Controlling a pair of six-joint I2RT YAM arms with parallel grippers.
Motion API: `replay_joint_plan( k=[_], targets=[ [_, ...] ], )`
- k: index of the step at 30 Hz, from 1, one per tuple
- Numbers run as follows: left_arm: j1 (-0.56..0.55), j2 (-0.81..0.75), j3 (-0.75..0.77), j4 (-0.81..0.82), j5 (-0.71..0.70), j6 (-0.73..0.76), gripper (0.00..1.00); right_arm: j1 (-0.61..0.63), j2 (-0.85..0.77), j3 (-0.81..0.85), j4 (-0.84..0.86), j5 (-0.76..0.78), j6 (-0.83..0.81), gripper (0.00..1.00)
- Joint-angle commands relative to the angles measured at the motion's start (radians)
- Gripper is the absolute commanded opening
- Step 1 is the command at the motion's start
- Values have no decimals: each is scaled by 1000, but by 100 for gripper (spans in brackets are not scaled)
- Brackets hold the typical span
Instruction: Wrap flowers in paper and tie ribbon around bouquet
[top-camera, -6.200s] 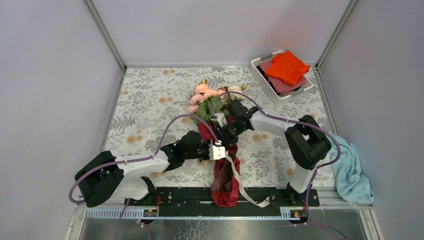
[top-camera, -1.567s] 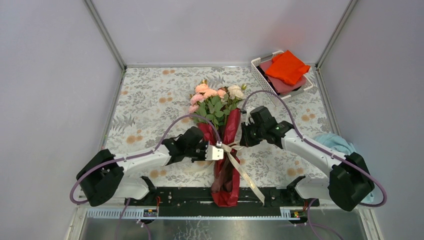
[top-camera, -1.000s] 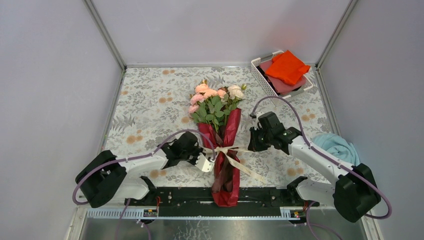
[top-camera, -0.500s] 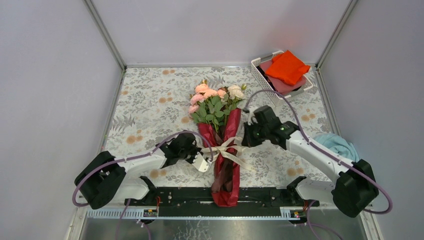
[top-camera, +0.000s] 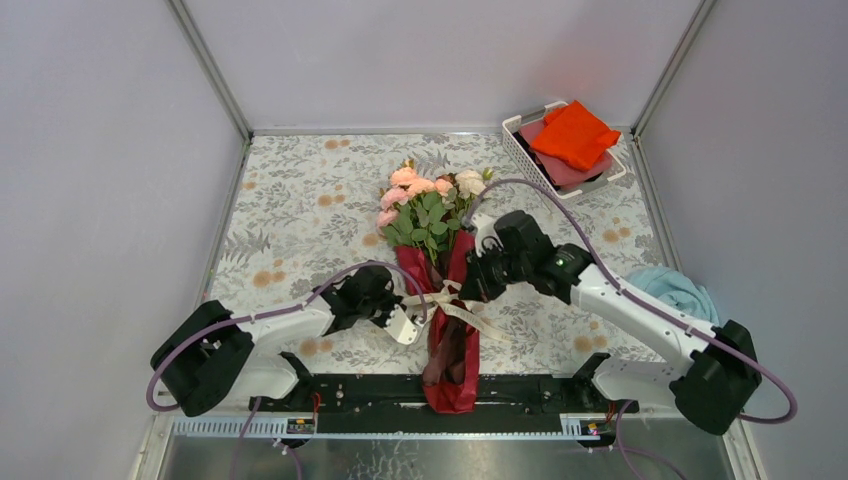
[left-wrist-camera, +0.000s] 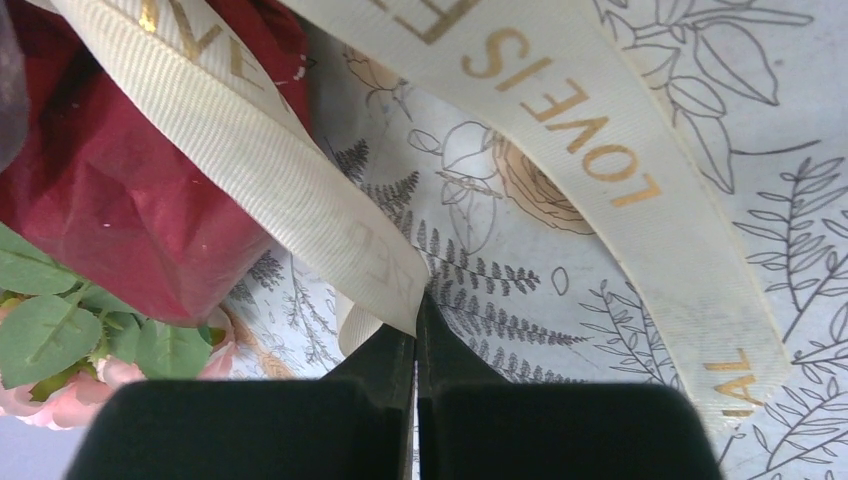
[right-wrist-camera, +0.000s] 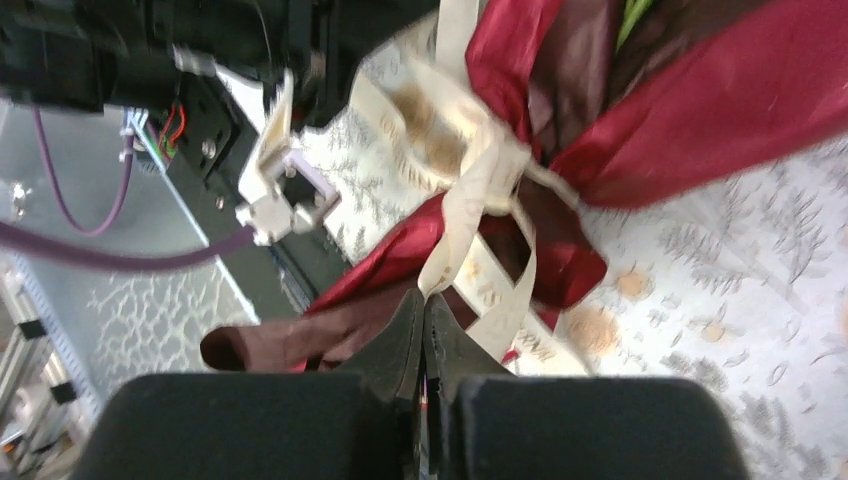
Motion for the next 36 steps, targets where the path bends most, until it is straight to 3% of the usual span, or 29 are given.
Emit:
replay_joint_plan(
  k=[1, 6, 13, 23, 27, 36],
  targets=[
    [8, 3, -28, 14, -23, 23, 0, 9, -126, -116, -59, -41, 129, 0],
    [12, 8, -38, 18, -21, 19, 0, -13, -194, -246, -165, 60, 296, 0],
    [27, -20, -59, 5, -34, 20, 0, -215, -308, -333, -218, 170, 378, 0],
    [84, -68, -112, -51, -68, 9, 0, -235, -315, -423, -154, 260, 504, 0],
    [161, -86, -138, -63, -87, 39, 0, -247, -337, -510, -82, 270, 553, 0],
    [218, -127, -168, -80, -85, 40, 0, -267, -305, -529, -51, 312, 521, 0]
  ],
)
